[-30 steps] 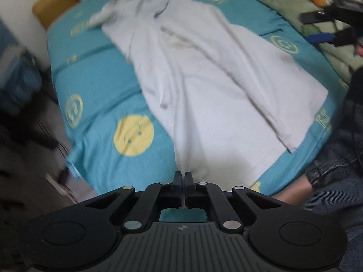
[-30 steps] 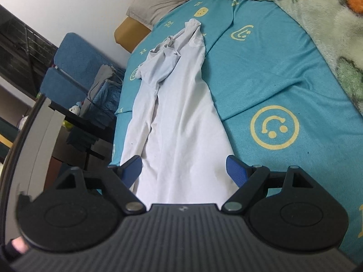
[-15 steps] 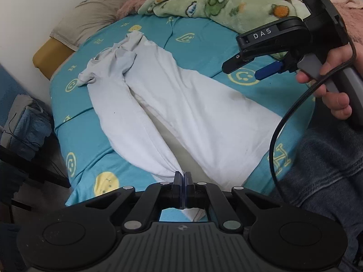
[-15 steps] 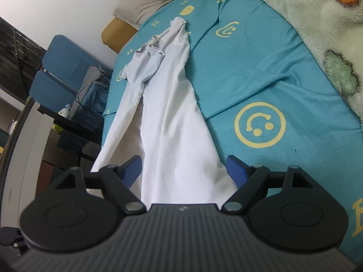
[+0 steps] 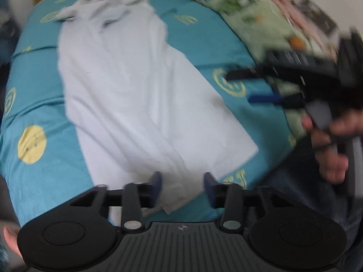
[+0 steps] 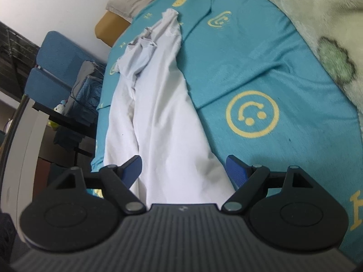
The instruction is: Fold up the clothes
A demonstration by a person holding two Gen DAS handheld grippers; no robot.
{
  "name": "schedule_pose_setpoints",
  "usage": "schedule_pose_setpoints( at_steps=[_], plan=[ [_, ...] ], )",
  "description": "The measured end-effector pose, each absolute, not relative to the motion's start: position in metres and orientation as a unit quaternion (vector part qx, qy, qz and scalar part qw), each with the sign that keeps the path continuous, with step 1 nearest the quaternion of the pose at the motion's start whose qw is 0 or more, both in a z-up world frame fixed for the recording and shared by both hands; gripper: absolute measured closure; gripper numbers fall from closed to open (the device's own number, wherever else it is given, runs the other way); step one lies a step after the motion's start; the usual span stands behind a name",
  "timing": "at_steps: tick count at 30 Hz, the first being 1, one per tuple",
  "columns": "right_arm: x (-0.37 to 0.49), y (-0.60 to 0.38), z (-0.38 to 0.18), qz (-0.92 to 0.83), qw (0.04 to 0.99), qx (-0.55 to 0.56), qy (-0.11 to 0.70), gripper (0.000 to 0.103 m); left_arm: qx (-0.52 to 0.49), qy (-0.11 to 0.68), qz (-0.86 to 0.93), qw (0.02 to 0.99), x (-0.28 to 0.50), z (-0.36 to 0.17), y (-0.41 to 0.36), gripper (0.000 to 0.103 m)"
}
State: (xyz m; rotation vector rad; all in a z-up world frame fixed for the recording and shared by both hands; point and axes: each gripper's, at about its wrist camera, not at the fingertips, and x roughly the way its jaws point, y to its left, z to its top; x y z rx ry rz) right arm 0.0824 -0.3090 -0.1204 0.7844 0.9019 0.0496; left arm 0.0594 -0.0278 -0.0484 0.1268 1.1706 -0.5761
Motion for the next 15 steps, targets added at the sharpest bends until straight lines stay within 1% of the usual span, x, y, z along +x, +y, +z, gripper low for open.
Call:
schedule_pose_setpoints(
  at_steps=[1, 2, 3, 4, 8, 13, 15],
  plan=[
    [0.082, -0.310, -0.122, 0.023, 0.823, 0.375, 0.427, 0.020, 0.037, 0.548, -0.246, 0.799, 0.066, -0.049, -0.016, 0.047],
    [0.083, -0.311, -0.124, 0.024, 0.819, 0.380, 0.429, 0.021, 0.014, 0.551, -0.224, 0.804, 0.072, -0.050, -0.004, 0.043],
    [0.083, -0.312, -0.126, 0.024, 0.816, 0.385, 0.431, 0.021, -0.008, 0.553, -0.202, 0.808, 0.079, -0.051, 0.008, 0.036],
    [0.084, -0.312, -0.128, 0.024, 0.813, 0.387, 0.435, 0.021, -0.030, 0.555, -0.180, 0.811, 0.086, -0.052, 0.020, 0.033],
    [0.085, -0.313, -0.136, 0.018, 0.802, 0.392, 0.450, 0.021, -0.090, 0.580, -0.116, 0.801, 0.107, -0.074, 0.054, 0.032],
    [0.085, -0.316, -0.145, 0.009, 0.785, 0.407, 0.466, 0.022, -0.146, 0.610, -0.090, 0.774, 0.115, -0.098, 0.071, 0.032],
    [0.086, -0.317, -0.150, 0.007, 0.778, 0.414, 0.473, 0.023, -0.151, 0.621, -0.084, 0.765, 0.115, -0.106, 0.071, 0.032]
  ],
)
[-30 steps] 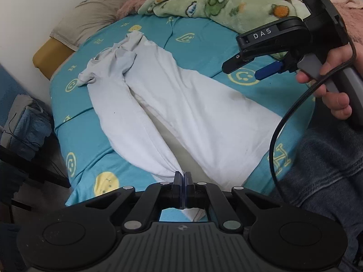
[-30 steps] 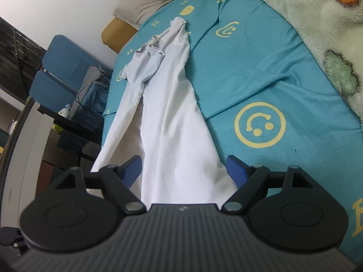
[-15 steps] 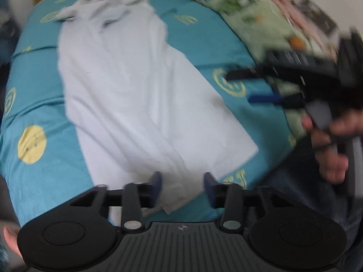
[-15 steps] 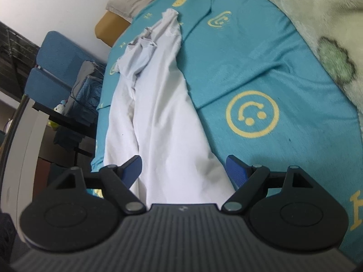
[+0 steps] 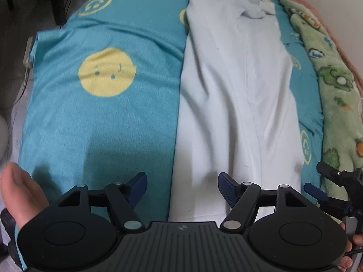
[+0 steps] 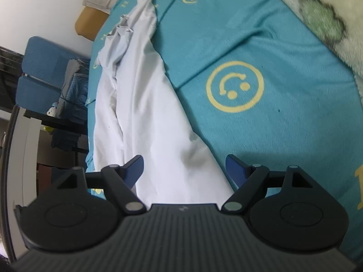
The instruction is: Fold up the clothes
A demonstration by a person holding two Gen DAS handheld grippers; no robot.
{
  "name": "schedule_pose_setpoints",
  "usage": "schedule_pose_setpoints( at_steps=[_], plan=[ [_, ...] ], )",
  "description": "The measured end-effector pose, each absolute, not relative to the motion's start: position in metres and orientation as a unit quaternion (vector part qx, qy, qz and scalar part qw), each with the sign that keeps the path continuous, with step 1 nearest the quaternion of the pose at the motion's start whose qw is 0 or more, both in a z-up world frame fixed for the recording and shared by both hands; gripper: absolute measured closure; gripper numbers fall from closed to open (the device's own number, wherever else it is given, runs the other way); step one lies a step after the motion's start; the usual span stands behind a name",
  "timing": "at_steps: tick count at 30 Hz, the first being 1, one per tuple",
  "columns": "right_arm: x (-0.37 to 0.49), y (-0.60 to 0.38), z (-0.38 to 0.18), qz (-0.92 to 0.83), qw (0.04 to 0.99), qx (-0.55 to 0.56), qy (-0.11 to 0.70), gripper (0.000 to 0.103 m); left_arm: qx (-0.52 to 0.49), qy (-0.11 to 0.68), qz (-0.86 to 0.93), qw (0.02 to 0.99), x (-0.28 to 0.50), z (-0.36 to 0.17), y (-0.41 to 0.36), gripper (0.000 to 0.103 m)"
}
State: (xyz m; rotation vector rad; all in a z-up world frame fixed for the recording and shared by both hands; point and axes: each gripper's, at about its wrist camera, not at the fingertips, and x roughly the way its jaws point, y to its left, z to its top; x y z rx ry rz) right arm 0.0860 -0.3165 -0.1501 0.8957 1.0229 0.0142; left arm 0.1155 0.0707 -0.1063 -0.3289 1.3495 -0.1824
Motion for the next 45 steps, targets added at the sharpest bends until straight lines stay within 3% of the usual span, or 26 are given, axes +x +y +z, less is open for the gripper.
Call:
schedule_pose_setpoints(
  at_steps=[4, 7, 10, 12, 15, 23, 25, 27, 32, 35, 39, 41, 42, 43, 44, 45],
  plan=[
    [0.089, -0.323, -0.165, -0.013, 0.750, 0.442, 0.491, 0.051, -0.147, 0.620, -0.091, 0.765, 0.113, -0.109, 0.067, 0.033],
    [0.090, -0.324, -0.169, -0.021, 0.744, 0.446, 0.496, 0.054, -0.146, 0.619, -0.107, 0.765, 0.109, -0.110, 0.063, 0.042],
    [0.090, -0.320, -0.168, -0.011, 0.743, 0.441, 0.503, 0.054, -0.150, 0.619, -0.118, 0.762, 0.104, -0.110, 0.062, 0.069],
    [0.089, -0.319, -0.167, -0.002, 0.741, 0.441, 0.507, 0.055, -0.156, 0.613, -0.118, 0.766, 0.100, -0.108, 0.064, 0.097],
    [0.086, -0.315, -0.163, 0.016, 0.742, 0.439, 0.507, 0.062, -0.173, 0.591, -0.111, 0.780, 0.092, -0.099, 0.072, 0.100],
    [0.074, -0.308, -0.146, -0.038, 0.780, 0.377, 0.497, 0.060, -0.185, 0.585, -0.095, 0.784, 0.084, -0.093, 0.074, 0.099],
    [0.072, -0.310, -0.146, -0.061, 0.782, 0.372, 0.497, 0.048, -0.181, 0.596, -0.092, 0.777, 0.088, -0.098, 0.073, 0.089],
    [0.072, -0.313, -0.150, -0.070, 0.774, 0.379, 0.502, 0.035, -0.180, 0.607, -0.087, 0.769, 0.095, -0.109, 0.075, 0.068],
    [0.078, -0.312, -0.161, -0.051, 0.751, 0.385, 0.534, 0.035, -0.173, 0.631, -0.093, 0.751, 0.099, -0.120, 0.068, 0.057],
    [0.080, -0.307, -0.163, -0.030, 0.739, 0.385, 0.551, 0.035, -0.150, 0.635, -0.104, 0.750, 0.097, -0.121, 0.059, 0.058],
    [0.083, -0.286, -0.158, 0.012, 0.744, 0.328, 0.582, 0.037, -0.129, 0.632, -0.101, 0.757, 0.091, -0.119, 0.052, 0.091],
    [0.083, -0.265, -0.152, 0.017, 0.763, 0.252, 0.595, 0.043, -0.110, 0.632, -0.106, 0.760, 0.089, -0.116, 0.048, 0.097],
    [0.083, -0.253, -0.148, 0.017, 0.772, 0.208, 0.600, 0.053, -0.106, 0.628, -0.104, 0.764, 0.088, -0.114, 0.047, 0.099],
    [0.082, -0.245, -0.146, 0.015, 0.778, 0.177, 0.603, 0.074, -0.101, 0.625, -0.102, 0.767, 0.087, -0.111, 0.046, 0.100],
    [0.081, -0.241, -0.144, 0.012, 0.781, 0.164, 0.603, 0.088, -0.109, 0.617, -0.103, 0.773, 0.084, -0.105, 0.047, 0.100],
    [0.079, -0.241, -0.141, 0.012, 0.783, 0.162, 0.601, 0.093, -0.117, 0.608, -0.103, 0.778, 0.082, -0.100, 0.049, 0.100]
  ],
)
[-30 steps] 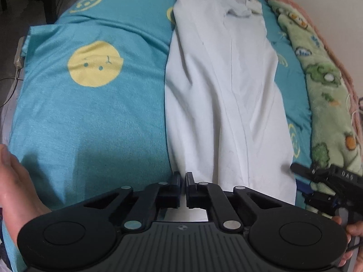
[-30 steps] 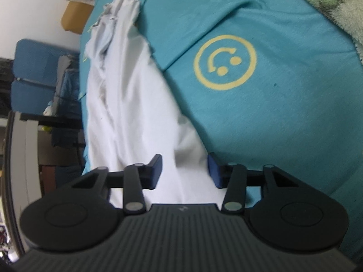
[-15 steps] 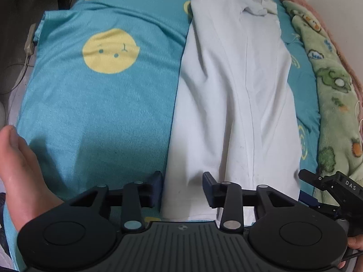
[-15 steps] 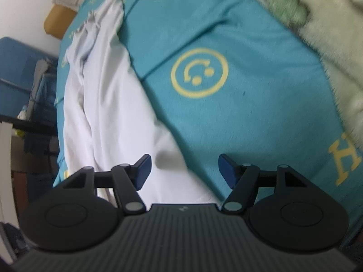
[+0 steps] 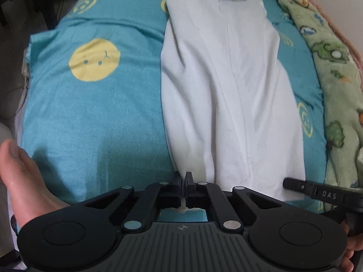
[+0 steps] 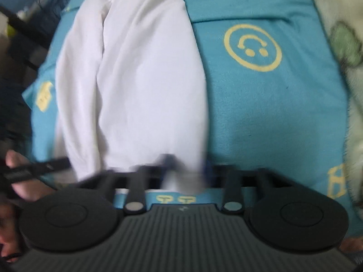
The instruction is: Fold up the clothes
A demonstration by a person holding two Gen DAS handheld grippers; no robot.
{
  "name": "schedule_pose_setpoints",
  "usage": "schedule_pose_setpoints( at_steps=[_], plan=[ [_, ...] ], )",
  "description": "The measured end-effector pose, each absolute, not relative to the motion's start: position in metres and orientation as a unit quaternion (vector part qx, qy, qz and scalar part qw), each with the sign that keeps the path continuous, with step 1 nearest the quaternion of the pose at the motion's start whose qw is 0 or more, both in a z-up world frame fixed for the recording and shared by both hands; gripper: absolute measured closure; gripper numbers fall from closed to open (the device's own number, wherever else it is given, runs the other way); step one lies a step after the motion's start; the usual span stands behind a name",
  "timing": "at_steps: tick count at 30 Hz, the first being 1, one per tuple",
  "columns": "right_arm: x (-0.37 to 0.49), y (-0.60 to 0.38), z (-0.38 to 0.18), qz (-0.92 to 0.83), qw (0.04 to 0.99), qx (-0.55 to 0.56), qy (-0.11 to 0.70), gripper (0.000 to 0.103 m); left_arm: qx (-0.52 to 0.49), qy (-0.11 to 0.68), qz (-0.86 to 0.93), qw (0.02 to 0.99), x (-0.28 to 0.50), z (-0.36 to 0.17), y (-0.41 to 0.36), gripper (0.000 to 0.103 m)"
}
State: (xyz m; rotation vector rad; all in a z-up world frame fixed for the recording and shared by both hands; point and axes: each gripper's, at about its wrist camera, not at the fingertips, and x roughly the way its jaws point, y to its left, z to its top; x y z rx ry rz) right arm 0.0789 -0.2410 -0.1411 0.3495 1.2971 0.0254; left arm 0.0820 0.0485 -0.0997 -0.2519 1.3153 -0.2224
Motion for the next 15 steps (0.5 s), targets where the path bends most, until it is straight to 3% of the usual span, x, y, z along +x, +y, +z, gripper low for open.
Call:
schedule_pose_setpoints(
  at_steps=[7, 15],
  plan=[
    [0.066, -0.280, -0.069, 0.033, 0.806, 0.265, 0.528, 0.095, -0.222, 0.519, -0.139, 0.814, 0.074, -0.020, 0.076, 0.100],
    [0.044, -0.285, 0.046, 0.056, 0.861, 0.280, 0.421, 0.096, -0.291, 0.421, -0.154, 0.845, 0.057, 0.087, 0.089, 0.101]
  ],
)
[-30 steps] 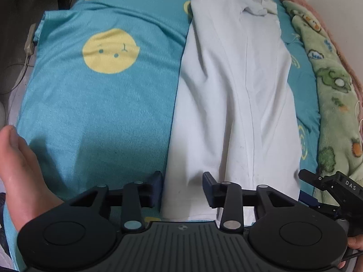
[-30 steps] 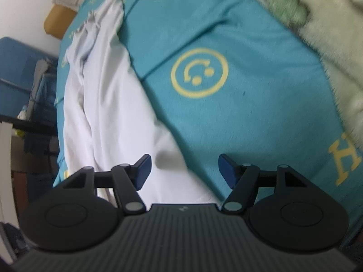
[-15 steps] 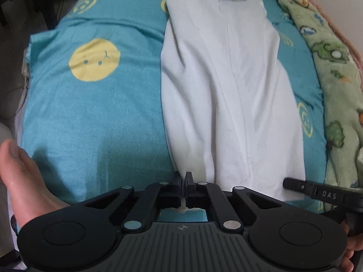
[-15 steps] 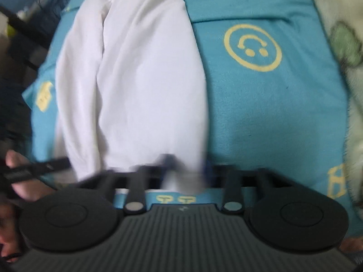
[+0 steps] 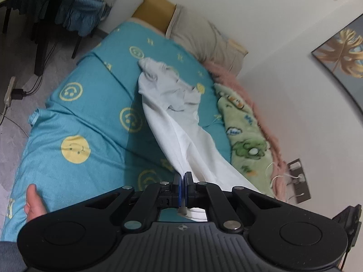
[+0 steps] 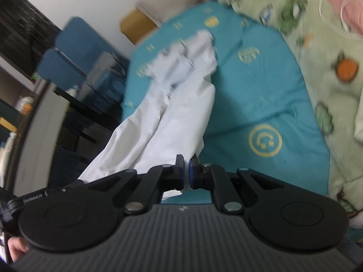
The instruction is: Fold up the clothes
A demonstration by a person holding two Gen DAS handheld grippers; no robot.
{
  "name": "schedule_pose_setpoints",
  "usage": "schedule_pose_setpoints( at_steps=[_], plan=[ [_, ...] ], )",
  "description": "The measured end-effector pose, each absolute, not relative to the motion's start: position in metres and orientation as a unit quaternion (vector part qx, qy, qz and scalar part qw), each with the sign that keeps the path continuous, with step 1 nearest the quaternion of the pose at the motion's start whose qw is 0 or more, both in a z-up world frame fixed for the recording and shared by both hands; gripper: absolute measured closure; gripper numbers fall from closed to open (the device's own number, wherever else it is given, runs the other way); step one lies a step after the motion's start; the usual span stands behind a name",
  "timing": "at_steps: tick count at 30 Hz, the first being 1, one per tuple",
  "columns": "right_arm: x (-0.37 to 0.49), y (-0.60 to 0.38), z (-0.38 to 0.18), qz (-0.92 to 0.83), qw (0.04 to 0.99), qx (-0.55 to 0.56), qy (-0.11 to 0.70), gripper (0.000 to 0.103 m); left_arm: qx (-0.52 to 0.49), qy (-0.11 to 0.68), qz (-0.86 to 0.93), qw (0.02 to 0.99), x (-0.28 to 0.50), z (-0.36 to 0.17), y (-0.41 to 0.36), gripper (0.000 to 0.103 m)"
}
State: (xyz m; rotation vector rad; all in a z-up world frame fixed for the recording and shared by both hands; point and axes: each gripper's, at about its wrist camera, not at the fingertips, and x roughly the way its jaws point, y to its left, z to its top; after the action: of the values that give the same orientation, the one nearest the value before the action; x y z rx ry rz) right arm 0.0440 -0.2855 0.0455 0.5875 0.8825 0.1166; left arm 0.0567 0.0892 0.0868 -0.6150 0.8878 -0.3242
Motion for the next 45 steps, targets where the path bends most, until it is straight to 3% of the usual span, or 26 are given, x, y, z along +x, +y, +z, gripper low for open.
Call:
schedule_pose_setpoints(
  at_steps=[4, 11, 16, 28, 36, 45],
  plan=[
    [0.012, -0.280, 0.053, 0.067, 0.869, 0.280, 0.403, 0.096, -0.298, 0.424, -0.151, 0.842, 0.018, 0.092, 0.095, 0.101],
    [-0.086, -0.265, 0.017, 0.096, 0.859, 0.284, 0.416, 0.096, -0.288, 0.464, -0.150, 0.824, -0.069, 0.058, 0.114, 0.101],
    [-0.101, -0.263, 0.003, 0.098, 0.850, 0.302, 0.420, 0.096, -0.279, 0.475, -0.148, 0.821, -0.074, 0.044, 0.114, 0.101],
    [0.060, -0.288, 0.011, 0.045, 0.878, 0.291, 0.378, 0.095, -0.255, 0.403, -0.109, 0.872, 0.091, 0.051, 0.071, 0.100],
    [0.167, -0.283, -0.040, 0.027, 0.885, 0.275, 0.375, 0.095, -0.235, 0.385, -0.069, 0.890, 0.194, -0.007, 0.055, 0.100],
    [0.228, -0.275, -0.108, 0.027, 0.908, 0.205, 0.365, 0.095, -0.153, 0.368, -0.062, 0.915, 0.255, -0.082, 0.029, 0.100]
  ],
)
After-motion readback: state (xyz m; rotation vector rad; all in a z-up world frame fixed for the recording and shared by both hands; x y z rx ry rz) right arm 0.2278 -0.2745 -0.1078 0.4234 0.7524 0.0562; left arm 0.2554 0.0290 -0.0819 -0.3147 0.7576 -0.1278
